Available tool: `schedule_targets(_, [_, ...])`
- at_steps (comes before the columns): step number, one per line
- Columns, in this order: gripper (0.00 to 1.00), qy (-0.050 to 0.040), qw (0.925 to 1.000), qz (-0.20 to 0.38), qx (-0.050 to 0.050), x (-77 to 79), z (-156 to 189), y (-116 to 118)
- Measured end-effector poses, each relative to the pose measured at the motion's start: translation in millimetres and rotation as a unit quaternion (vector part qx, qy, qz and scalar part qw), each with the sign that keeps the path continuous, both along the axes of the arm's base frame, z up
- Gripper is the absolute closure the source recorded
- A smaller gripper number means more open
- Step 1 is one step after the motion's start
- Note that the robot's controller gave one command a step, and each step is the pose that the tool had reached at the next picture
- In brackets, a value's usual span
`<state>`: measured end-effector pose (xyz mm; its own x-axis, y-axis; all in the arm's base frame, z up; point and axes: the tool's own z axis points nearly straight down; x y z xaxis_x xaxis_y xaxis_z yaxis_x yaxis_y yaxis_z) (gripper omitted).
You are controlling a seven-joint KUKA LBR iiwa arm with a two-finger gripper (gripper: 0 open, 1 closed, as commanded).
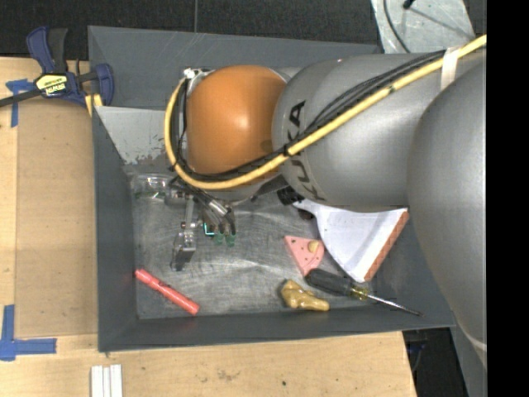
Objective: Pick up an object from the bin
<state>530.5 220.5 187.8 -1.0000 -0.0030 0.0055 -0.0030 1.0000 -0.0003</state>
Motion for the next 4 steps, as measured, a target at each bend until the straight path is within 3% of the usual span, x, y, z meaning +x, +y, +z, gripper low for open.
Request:
schedule_targets(1, [0.00, -0.0039, 1.0000, -0.001, 0.001, 2.2, 4, -1])
schedule_targets(2, [0.00, -0.0057, 0.9999, -0.013, 0.002, -22.5, -64, 9])
schedule_targets(3, [0.00, -0.0017, 0.9998, -0.020, 0.000, -33.6, -86, 10])
schedule_targets(4, [0.00, -0.0037, 0.9902, -0.140, 0.000, -38.5, -56, 23])
